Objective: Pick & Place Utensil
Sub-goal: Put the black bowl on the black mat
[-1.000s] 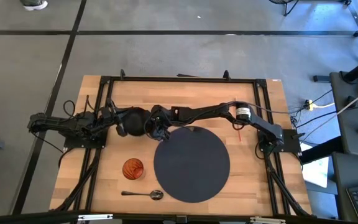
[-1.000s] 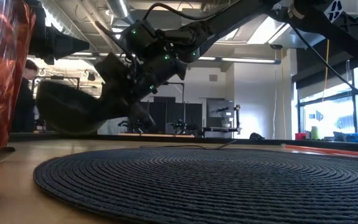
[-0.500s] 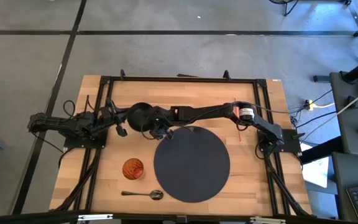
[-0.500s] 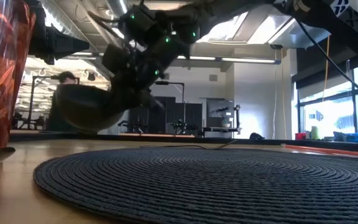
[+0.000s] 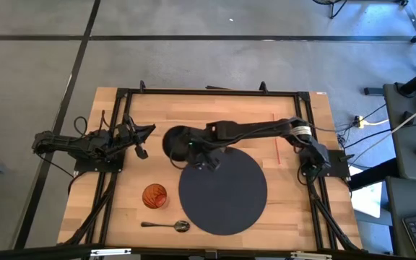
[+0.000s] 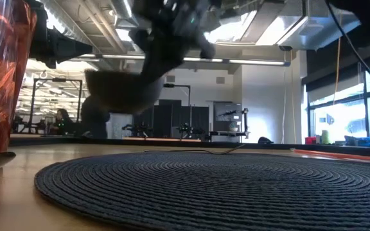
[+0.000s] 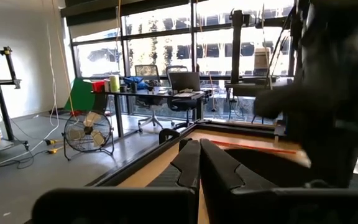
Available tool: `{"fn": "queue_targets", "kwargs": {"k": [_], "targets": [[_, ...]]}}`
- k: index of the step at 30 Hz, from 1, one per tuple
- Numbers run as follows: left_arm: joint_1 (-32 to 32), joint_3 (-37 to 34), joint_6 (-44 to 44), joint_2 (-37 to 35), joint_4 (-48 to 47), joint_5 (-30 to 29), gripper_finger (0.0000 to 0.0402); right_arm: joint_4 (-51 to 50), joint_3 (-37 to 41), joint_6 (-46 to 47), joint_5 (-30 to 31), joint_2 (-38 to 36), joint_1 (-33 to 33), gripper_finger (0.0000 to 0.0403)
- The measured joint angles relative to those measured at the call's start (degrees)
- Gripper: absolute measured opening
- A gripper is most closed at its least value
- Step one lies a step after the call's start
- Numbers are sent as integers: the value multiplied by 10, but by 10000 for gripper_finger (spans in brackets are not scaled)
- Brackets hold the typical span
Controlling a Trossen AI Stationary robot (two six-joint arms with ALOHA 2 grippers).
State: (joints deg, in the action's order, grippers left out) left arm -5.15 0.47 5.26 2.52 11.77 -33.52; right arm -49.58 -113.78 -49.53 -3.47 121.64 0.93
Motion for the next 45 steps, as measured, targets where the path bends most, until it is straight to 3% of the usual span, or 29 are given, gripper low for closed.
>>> {"fn": "queue_targets", "kwargs": {"k": [6, 12, 22, 33, 39, 45], "targets": [[0, 0, 0, 0, 0, 0, 4, -45, 43, 58, -9, -89, 11, 11], [0, 0, 0, 0, 0, 0, 4, -49, 161, 115, 37, -205, 40, 11], [0, 0, 0, 0, 0, -1, 4, 100, 419, 241, 45, -378, 104, 11], [0, 0, 0, 0, -1, -1, 4, 169, 527, 351, 72, -385, 173, 11], [0, 0, 0, 0, -4, -1, 4, 186, 530, 371, 114, -385, 204, 11], [0, 0, 0, 0, -9, -1, 4, 190, 530, 398, 113, -385, 211, 11]]}}
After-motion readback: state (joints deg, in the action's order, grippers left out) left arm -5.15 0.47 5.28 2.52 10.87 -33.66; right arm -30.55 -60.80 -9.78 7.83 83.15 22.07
